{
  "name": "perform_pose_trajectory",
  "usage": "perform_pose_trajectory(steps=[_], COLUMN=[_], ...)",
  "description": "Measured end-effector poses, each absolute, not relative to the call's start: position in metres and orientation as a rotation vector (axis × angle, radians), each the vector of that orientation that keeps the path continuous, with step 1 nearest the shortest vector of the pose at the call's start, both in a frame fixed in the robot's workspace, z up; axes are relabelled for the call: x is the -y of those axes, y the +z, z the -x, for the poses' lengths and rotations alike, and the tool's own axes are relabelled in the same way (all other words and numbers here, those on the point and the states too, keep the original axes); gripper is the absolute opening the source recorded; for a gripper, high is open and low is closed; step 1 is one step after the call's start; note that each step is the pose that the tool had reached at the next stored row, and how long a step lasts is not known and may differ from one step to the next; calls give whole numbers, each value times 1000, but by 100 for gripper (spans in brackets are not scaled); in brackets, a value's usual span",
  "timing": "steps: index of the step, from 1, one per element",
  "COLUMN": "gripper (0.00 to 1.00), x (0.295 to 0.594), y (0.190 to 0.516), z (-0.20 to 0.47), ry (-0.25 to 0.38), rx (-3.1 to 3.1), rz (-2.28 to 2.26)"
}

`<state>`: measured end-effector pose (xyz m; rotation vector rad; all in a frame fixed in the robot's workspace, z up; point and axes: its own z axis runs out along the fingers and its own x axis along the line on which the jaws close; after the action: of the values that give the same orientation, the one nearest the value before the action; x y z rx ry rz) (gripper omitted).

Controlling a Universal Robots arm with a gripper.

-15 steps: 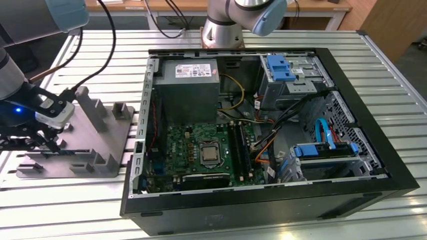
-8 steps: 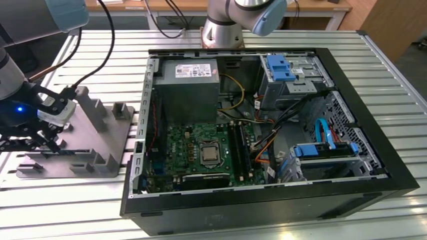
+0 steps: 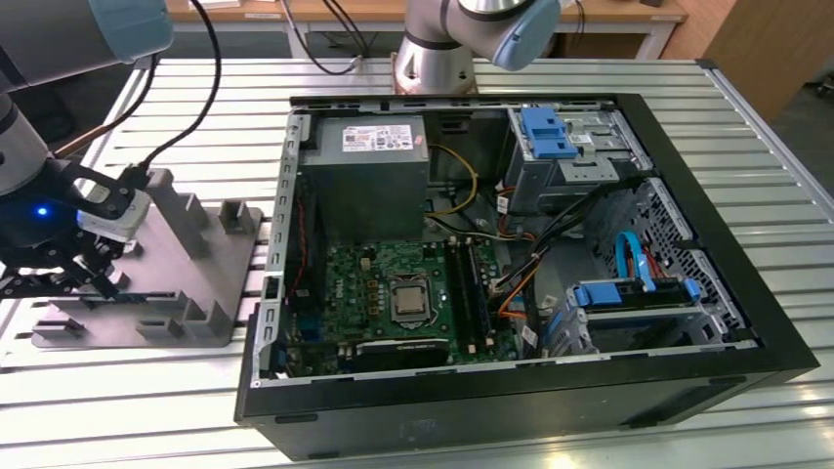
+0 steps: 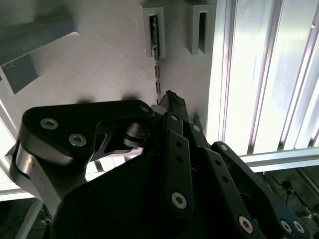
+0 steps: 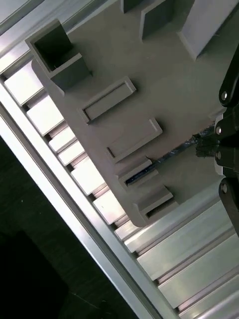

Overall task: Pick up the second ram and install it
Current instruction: 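Pick up the second ram and move it above second insertion slot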

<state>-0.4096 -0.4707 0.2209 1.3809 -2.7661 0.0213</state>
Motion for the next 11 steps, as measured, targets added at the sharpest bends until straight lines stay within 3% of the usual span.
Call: perform_pose_trajectory(steps=[11], gripper=[10], x=[471], y=[221], z=[410], ry=[27], rx=[2652], rz=[-1592])
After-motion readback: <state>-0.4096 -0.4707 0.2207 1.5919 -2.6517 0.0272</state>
